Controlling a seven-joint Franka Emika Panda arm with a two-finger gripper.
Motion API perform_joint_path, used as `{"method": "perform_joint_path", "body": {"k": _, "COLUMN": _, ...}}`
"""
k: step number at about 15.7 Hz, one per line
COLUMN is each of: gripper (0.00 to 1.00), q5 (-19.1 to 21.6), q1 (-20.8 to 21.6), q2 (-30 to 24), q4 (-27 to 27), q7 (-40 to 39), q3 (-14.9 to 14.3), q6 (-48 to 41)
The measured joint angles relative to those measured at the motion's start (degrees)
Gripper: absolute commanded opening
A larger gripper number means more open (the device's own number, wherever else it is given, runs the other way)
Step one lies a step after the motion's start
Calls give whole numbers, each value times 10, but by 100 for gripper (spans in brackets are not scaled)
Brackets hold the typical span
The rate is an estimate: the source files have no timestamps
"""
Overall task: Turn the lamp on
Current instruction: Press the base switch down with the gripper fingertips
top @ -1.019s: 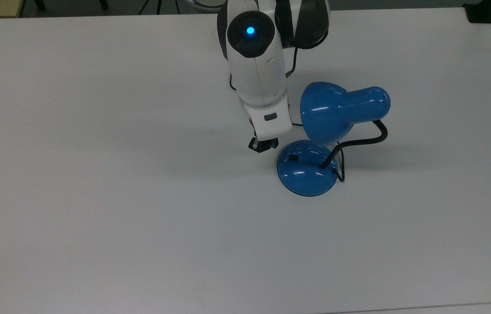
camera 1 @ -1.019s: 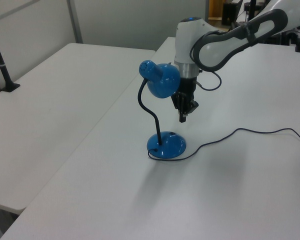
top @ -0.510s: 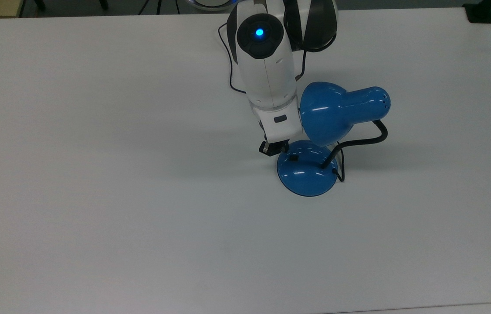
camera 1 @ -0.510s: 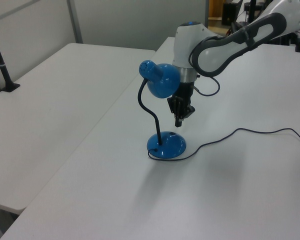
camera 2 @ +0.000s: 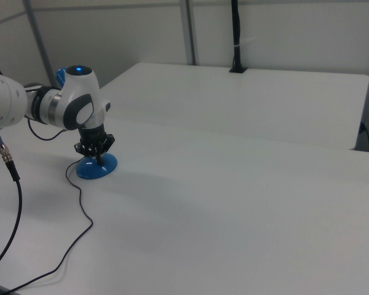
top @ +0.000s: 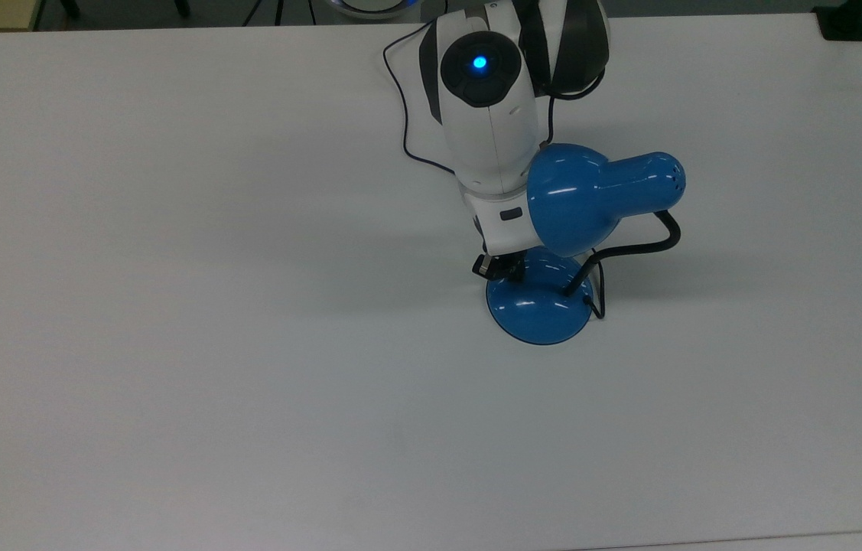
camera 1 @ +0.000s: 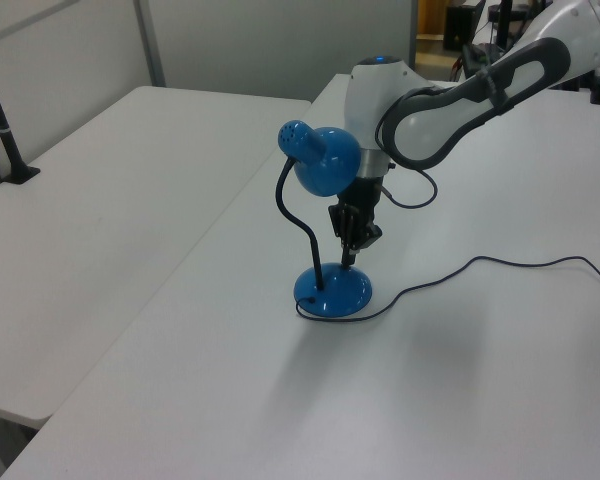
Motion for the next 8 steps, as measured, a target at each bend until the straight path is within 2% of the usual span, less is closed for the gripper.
{"method": "perform_joint_path", "body": {"k": 8, "gripper": 0, "q5": 0, "q1": 3, "q2": 4, "q4": 1, "q7": 15, "q3": 0, "q6": 12}}
